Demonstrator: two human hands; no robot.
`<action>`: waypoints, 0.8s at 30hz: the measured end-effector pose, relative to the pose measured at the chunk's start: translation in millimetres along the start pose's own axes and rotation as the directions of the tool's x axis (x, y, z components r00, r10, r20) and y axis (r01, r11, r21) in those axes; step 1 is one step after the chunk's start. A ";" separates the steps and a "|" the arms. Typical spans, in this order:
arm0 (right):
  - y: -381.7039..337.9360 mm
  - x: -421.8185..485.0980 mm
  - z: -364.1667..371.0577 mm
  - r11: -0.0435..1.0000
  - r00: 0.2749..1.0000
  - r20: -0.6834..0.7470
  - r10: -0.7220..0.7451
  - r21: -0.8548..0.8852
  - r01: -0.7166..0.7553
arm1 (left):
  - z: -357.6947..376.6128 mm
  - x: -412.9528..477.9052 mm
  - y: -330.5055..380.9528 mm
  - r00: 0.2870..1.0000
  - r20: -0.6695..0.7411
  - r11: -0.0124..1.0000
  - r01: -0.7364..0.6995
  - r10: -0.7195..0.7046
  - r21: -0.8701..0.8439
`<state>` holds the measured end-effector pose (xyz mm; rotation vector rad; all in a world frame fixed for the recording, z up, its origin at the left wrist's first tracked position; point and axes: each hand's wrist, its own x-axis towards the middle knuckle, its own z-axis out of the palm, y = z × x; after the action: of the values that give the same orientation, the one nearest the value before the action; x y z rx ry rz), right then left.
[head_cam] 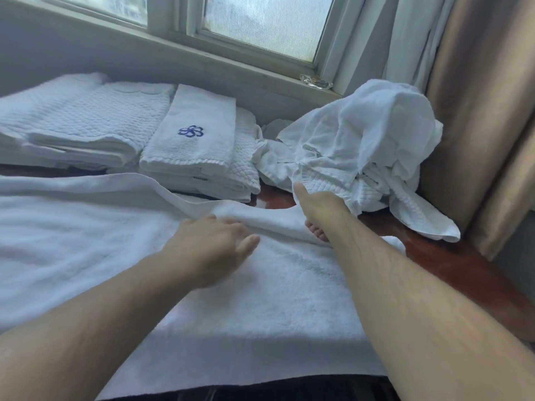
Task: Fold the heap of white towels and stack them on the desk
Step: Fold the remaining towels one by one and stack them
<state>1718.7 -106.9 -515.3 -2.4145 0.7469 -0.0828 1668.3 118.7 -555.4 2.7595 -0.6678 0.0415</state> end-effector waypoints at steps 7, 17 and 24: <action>-4.8 32.3 3.4 0.981 0.972 0.220 0.079 -0.192 -0.037 | 10.4 43.2 -7.3 0.888 -0.458 0.999 0.051 -0.053 -0.015; 17.3 27.6 -7.1 0.997 0.984 0.166 0.059 -0.058 -0.050 | 17.0 46.5 0.0 0.909 -0.393 0.967 -0.039 0.138 0.251; 29.1 -5.7 -8.4 0.972 0.956 -0.228 -0.183 0.105 0.211 | 12.1 37.5 6.8 0.839 -0.469 0.932 -0.115 0.276 0.343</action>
<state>1697.7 -127.5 -524.4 -2.3723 0.5726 -0.4680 1698.1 92.8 -561.3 2.7447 -0.8415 0.9663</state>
